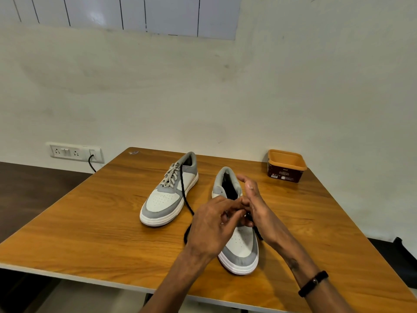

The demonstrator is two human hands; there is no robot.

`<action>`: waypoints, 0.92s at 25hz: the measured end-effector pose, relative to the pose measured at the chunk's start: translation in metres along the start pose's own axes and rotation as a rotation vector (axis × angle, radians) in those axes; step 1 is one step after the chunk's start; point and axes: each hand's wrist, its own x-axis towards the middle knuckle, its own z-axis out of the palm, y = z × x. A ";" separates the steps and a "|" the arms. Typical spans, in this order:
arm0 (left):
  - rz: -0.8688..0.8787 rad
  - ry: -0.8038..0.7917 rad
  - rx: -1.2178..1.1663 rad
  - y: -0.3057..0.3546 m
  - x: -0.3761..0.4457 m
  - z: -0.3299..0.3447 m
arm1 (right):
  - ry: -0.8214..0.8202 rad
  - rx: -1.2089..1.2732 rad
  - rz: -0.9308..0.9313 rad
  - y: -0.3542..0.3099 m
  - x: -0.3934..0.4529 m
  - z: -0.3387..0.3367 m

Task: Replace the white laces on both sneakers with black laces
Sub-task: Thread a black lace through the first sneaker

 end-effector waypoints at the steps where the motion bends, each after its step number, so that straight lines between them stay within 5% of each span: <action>1: -0.005 0.014 -0.009 0.000 0.001 0.000 | -0.001 -0.002 0.002 -0.001 0.000 0.000; 19: -0.214 0.188 -0.116 -0.011 0.003 0.004 | 0.249 -0.570 -0.156 0.007 0.009 -0.007; 23: -0.382 0.304 -0.067 -0.016 0.004 0.012 | 0.374 -0.719 -0.210 0.016 0.020 0.000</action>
